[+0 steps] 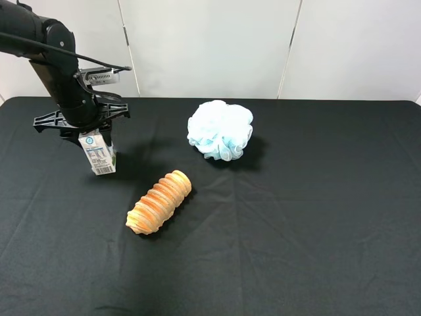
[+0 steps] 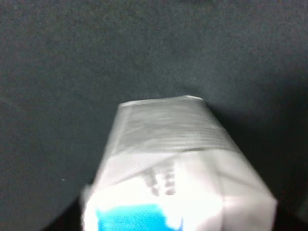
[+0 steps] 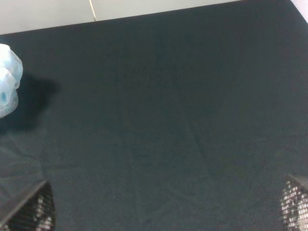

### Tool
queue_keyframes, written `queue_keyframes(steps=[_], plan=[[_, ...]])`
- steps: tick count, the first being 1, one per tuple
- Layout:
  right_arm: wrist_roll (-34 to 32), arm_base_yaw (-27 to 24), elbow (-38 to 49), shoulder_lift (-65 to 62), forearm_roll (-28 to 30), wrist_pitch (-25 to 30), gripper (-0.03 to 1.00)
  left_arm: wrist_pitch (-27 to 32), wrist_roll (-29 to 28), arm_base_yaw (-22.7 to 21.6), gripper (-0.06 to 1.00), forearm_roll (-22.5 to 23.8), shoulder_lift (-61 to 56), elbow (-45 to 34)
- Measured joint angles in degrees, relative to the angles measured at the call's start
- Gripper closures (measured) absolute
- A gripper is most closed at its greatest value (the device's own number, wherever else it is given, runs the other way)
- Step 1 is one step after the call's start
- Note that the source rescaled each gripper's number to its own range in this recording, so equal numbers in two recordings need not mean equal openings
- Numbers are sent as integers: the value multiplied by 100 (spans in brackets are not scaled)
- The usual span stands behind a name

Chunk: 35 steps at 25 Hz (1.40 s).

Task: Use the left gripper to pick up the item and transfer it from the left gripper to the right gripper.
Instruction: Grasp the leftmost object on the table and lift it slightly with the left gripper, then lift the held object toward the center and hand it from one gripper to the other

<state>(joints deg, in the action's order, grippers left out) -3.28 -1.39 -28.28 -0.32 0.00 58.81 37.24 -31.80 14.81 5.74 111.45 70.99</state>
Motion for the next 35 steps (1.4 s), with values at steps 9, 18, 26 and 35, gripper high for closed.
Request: queue_keyframes(steps=[9,18,26,35], plan=[[0,0,0,0,0,0,-3,-7,-61,0,94,0,0,0],[0,0,0,0,0,0,-3,42,-67,0,94,-24,-227,0],[0,0,0,0,0,0,-3,594,59,0,94,-47,-869,0],[0,0,0,0,0,0,-3,1072,752,0,94,-112,-1425,0]])
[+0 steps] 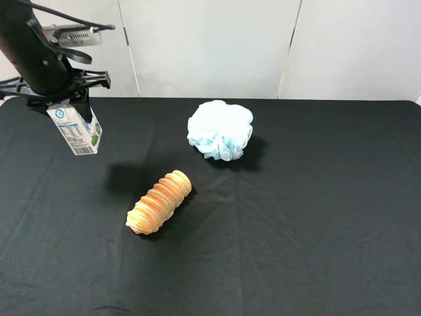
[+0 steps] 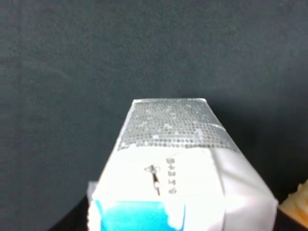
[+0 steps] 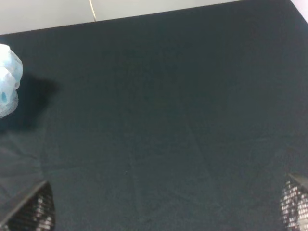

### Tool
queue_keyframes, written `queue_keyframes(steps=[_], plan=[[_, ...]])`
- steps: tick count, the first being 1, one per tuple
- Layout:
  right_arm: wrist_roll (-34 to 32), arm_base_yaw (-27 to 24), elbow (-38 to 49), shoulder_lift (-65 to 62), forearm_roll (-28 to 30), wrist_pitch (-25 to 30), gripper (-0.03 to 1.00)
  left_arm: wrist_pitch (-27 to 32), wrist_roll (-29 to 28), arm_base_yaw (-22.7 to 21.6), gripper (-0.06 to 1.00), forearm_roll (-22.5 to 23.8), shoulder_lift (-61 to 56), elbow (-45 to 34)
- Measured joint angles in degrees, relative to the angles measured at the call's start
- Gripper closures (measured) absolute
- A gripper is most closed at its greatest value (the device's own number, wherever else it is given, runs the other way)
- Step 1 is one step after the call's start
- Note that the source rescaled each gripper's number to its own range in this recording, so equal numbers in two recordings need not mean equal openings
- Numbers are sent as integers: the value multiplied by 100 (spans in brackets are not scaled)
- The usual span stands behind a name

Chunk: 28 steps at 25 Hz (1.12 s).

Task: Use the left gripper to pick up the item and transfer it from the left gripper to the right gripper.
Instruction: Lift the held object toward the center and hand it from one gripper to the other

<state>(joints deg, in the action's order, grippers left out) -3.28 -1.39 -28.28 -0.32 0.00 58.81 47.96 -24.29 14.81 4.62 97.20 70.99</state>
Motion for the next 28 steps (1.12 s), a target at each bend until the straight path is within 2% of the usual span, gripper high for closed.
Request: queue_keyframes(steps=[5,6,13,15,18,19,22,25,28], plan=[[0,0,0,0,0,0,-3,133,537,0,94,-389,-173,0],[0,0,0,0,0,0,-3,144,834,0,94,-690,-187,0],[0,0,0,0,0,0,-3,144,1884,0,94,-1898,-187,0],[0,0,0,0,0,0,-3,144,2051,0,94,-2056,-187,0],[0,0,0,0,0,0,-3,144,2657,0,94,-2599,-187,0],[0,0,0,0,0,0,-3,144,3050,0,94,-2950,-187,0],[0,0,0,0,0,0,-3,146,3641,0,94,-3452,-187,0],[0,0,0,0,0,0,-3,194,4054,0,94,-3870,-187,0],[0,0,0,0,0,0,-3,273,4351,5,94,-4080,-187,0]])
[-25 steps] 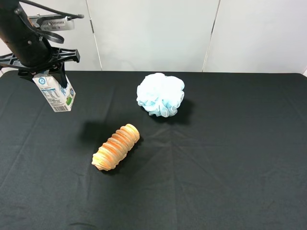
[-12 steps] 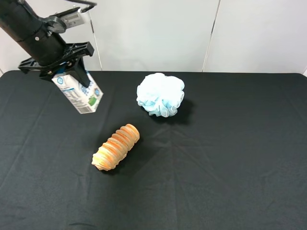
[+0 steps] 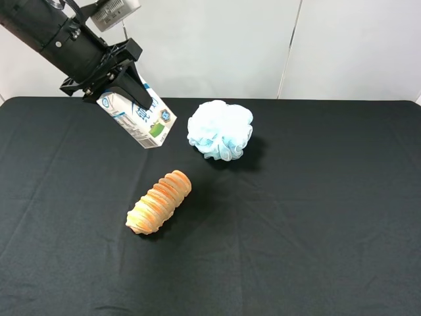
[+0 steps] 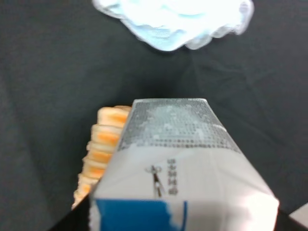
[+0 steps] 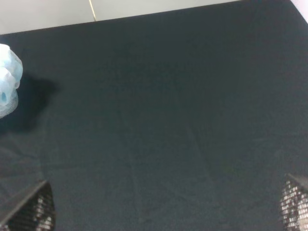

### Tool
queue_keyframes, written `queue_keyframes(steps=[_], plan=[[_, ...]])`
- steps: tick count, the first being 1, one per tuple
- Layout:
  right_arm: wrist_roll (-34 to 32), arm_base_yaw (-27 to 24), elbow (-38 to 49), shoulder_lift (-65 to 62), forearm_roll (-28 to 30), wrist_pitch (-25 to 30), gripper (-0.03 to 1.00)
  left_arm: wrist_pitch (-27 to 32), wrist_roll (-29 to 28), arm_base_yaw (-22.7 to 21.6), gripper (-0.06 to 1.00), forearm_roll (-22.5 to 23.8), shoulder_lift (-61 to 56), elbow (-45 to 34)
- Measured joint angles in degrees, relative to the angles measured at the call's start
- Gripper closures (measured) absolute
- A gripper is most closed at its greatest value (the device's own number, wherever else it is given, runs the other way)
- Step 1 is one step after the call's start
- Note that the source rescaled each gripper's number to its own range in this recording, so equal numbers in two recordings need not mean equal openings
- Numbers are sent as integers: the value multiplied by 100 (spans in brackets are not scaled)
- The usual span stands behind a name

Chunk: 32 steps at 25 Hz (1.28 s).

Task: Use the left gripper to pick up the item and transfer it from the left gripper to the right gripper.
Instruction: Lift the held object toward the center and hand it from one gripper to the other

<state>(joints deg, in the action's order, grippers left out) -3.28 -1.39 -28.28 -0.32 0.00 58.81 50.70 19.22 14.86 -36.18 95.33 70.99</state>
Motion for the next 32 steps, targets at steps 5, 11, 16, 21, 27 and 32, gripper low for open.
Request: queue_keyframes(steps=[5,11,16,21,27,32], plan=[[18,0,0,0,0,0,-3,45,304,359,94,-41,0,0],[150,0,0,0,-122,0,-3,-61,504,1307,94,-111,77,0],[328,0,-47,169,-341,6,-3,-261,548,1809,94,-239,290,0],[948,81,-292,960,-1136,-164,-3,-305,675,1960,94,-505,434,0],[1538,925,-306,1495,-1495,-905,-3,-390,1010,1988,94,-1150,505,0],[1666,1636,-310,1805,-1431,-1014,-3,-436,1078,1988,94,-1276,505,0]])
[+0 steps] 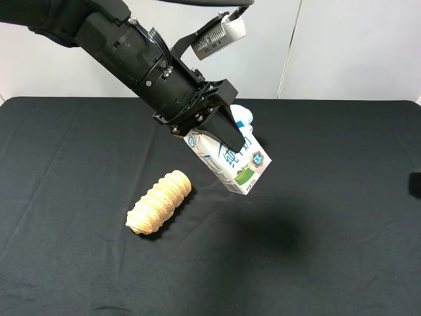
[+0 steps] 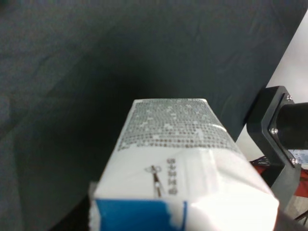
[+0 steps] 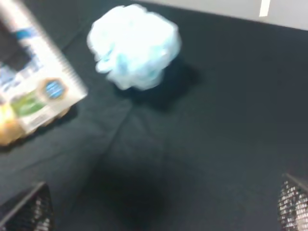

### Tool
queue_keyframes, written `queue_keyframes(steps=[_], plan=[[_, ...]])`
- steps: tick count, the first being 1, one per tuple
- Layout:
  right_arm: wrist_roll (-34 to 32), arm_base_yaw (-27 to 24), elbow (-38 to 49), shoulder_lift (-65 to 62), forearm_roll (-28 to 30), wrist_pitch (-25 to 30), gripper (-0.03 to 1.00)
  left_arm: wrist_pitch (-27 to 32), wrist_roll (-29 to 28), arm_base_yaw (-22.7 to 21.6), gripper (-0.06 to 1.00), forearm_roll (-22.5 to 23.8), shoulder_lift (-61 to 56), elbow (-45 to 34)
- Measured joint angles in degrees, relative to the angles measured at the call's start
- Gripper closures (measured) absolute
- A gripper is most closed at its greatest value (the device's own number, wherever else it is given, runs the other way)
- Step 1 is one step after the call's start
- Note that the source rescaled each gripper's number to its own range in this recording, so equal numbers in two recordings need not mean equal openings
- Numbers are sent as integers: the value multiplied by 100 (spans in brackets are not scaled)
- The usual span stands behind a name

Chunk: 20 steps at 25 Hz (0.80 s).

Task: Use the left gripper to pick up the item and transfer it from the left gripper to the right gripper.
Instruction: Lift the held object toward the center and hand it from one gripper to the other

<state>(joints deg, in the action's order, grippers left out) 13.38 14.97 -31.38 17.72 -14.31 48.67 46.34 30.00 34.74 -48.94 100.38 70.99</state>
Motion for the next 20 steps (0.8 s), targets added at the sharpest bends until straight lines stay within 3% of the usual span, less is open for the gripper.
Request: queue_keyframes(steps=[1,8,20], plan=[[66,367,0,177,30,-57,-3,0,0,0,94,0,0,0],[319,1366,0,1099,55,-674,-3,-34,5,0,94,-16,0,0],[678,2562,-270,3061,78,-1931,-3,-305,21,0,94,-246,0,0]])
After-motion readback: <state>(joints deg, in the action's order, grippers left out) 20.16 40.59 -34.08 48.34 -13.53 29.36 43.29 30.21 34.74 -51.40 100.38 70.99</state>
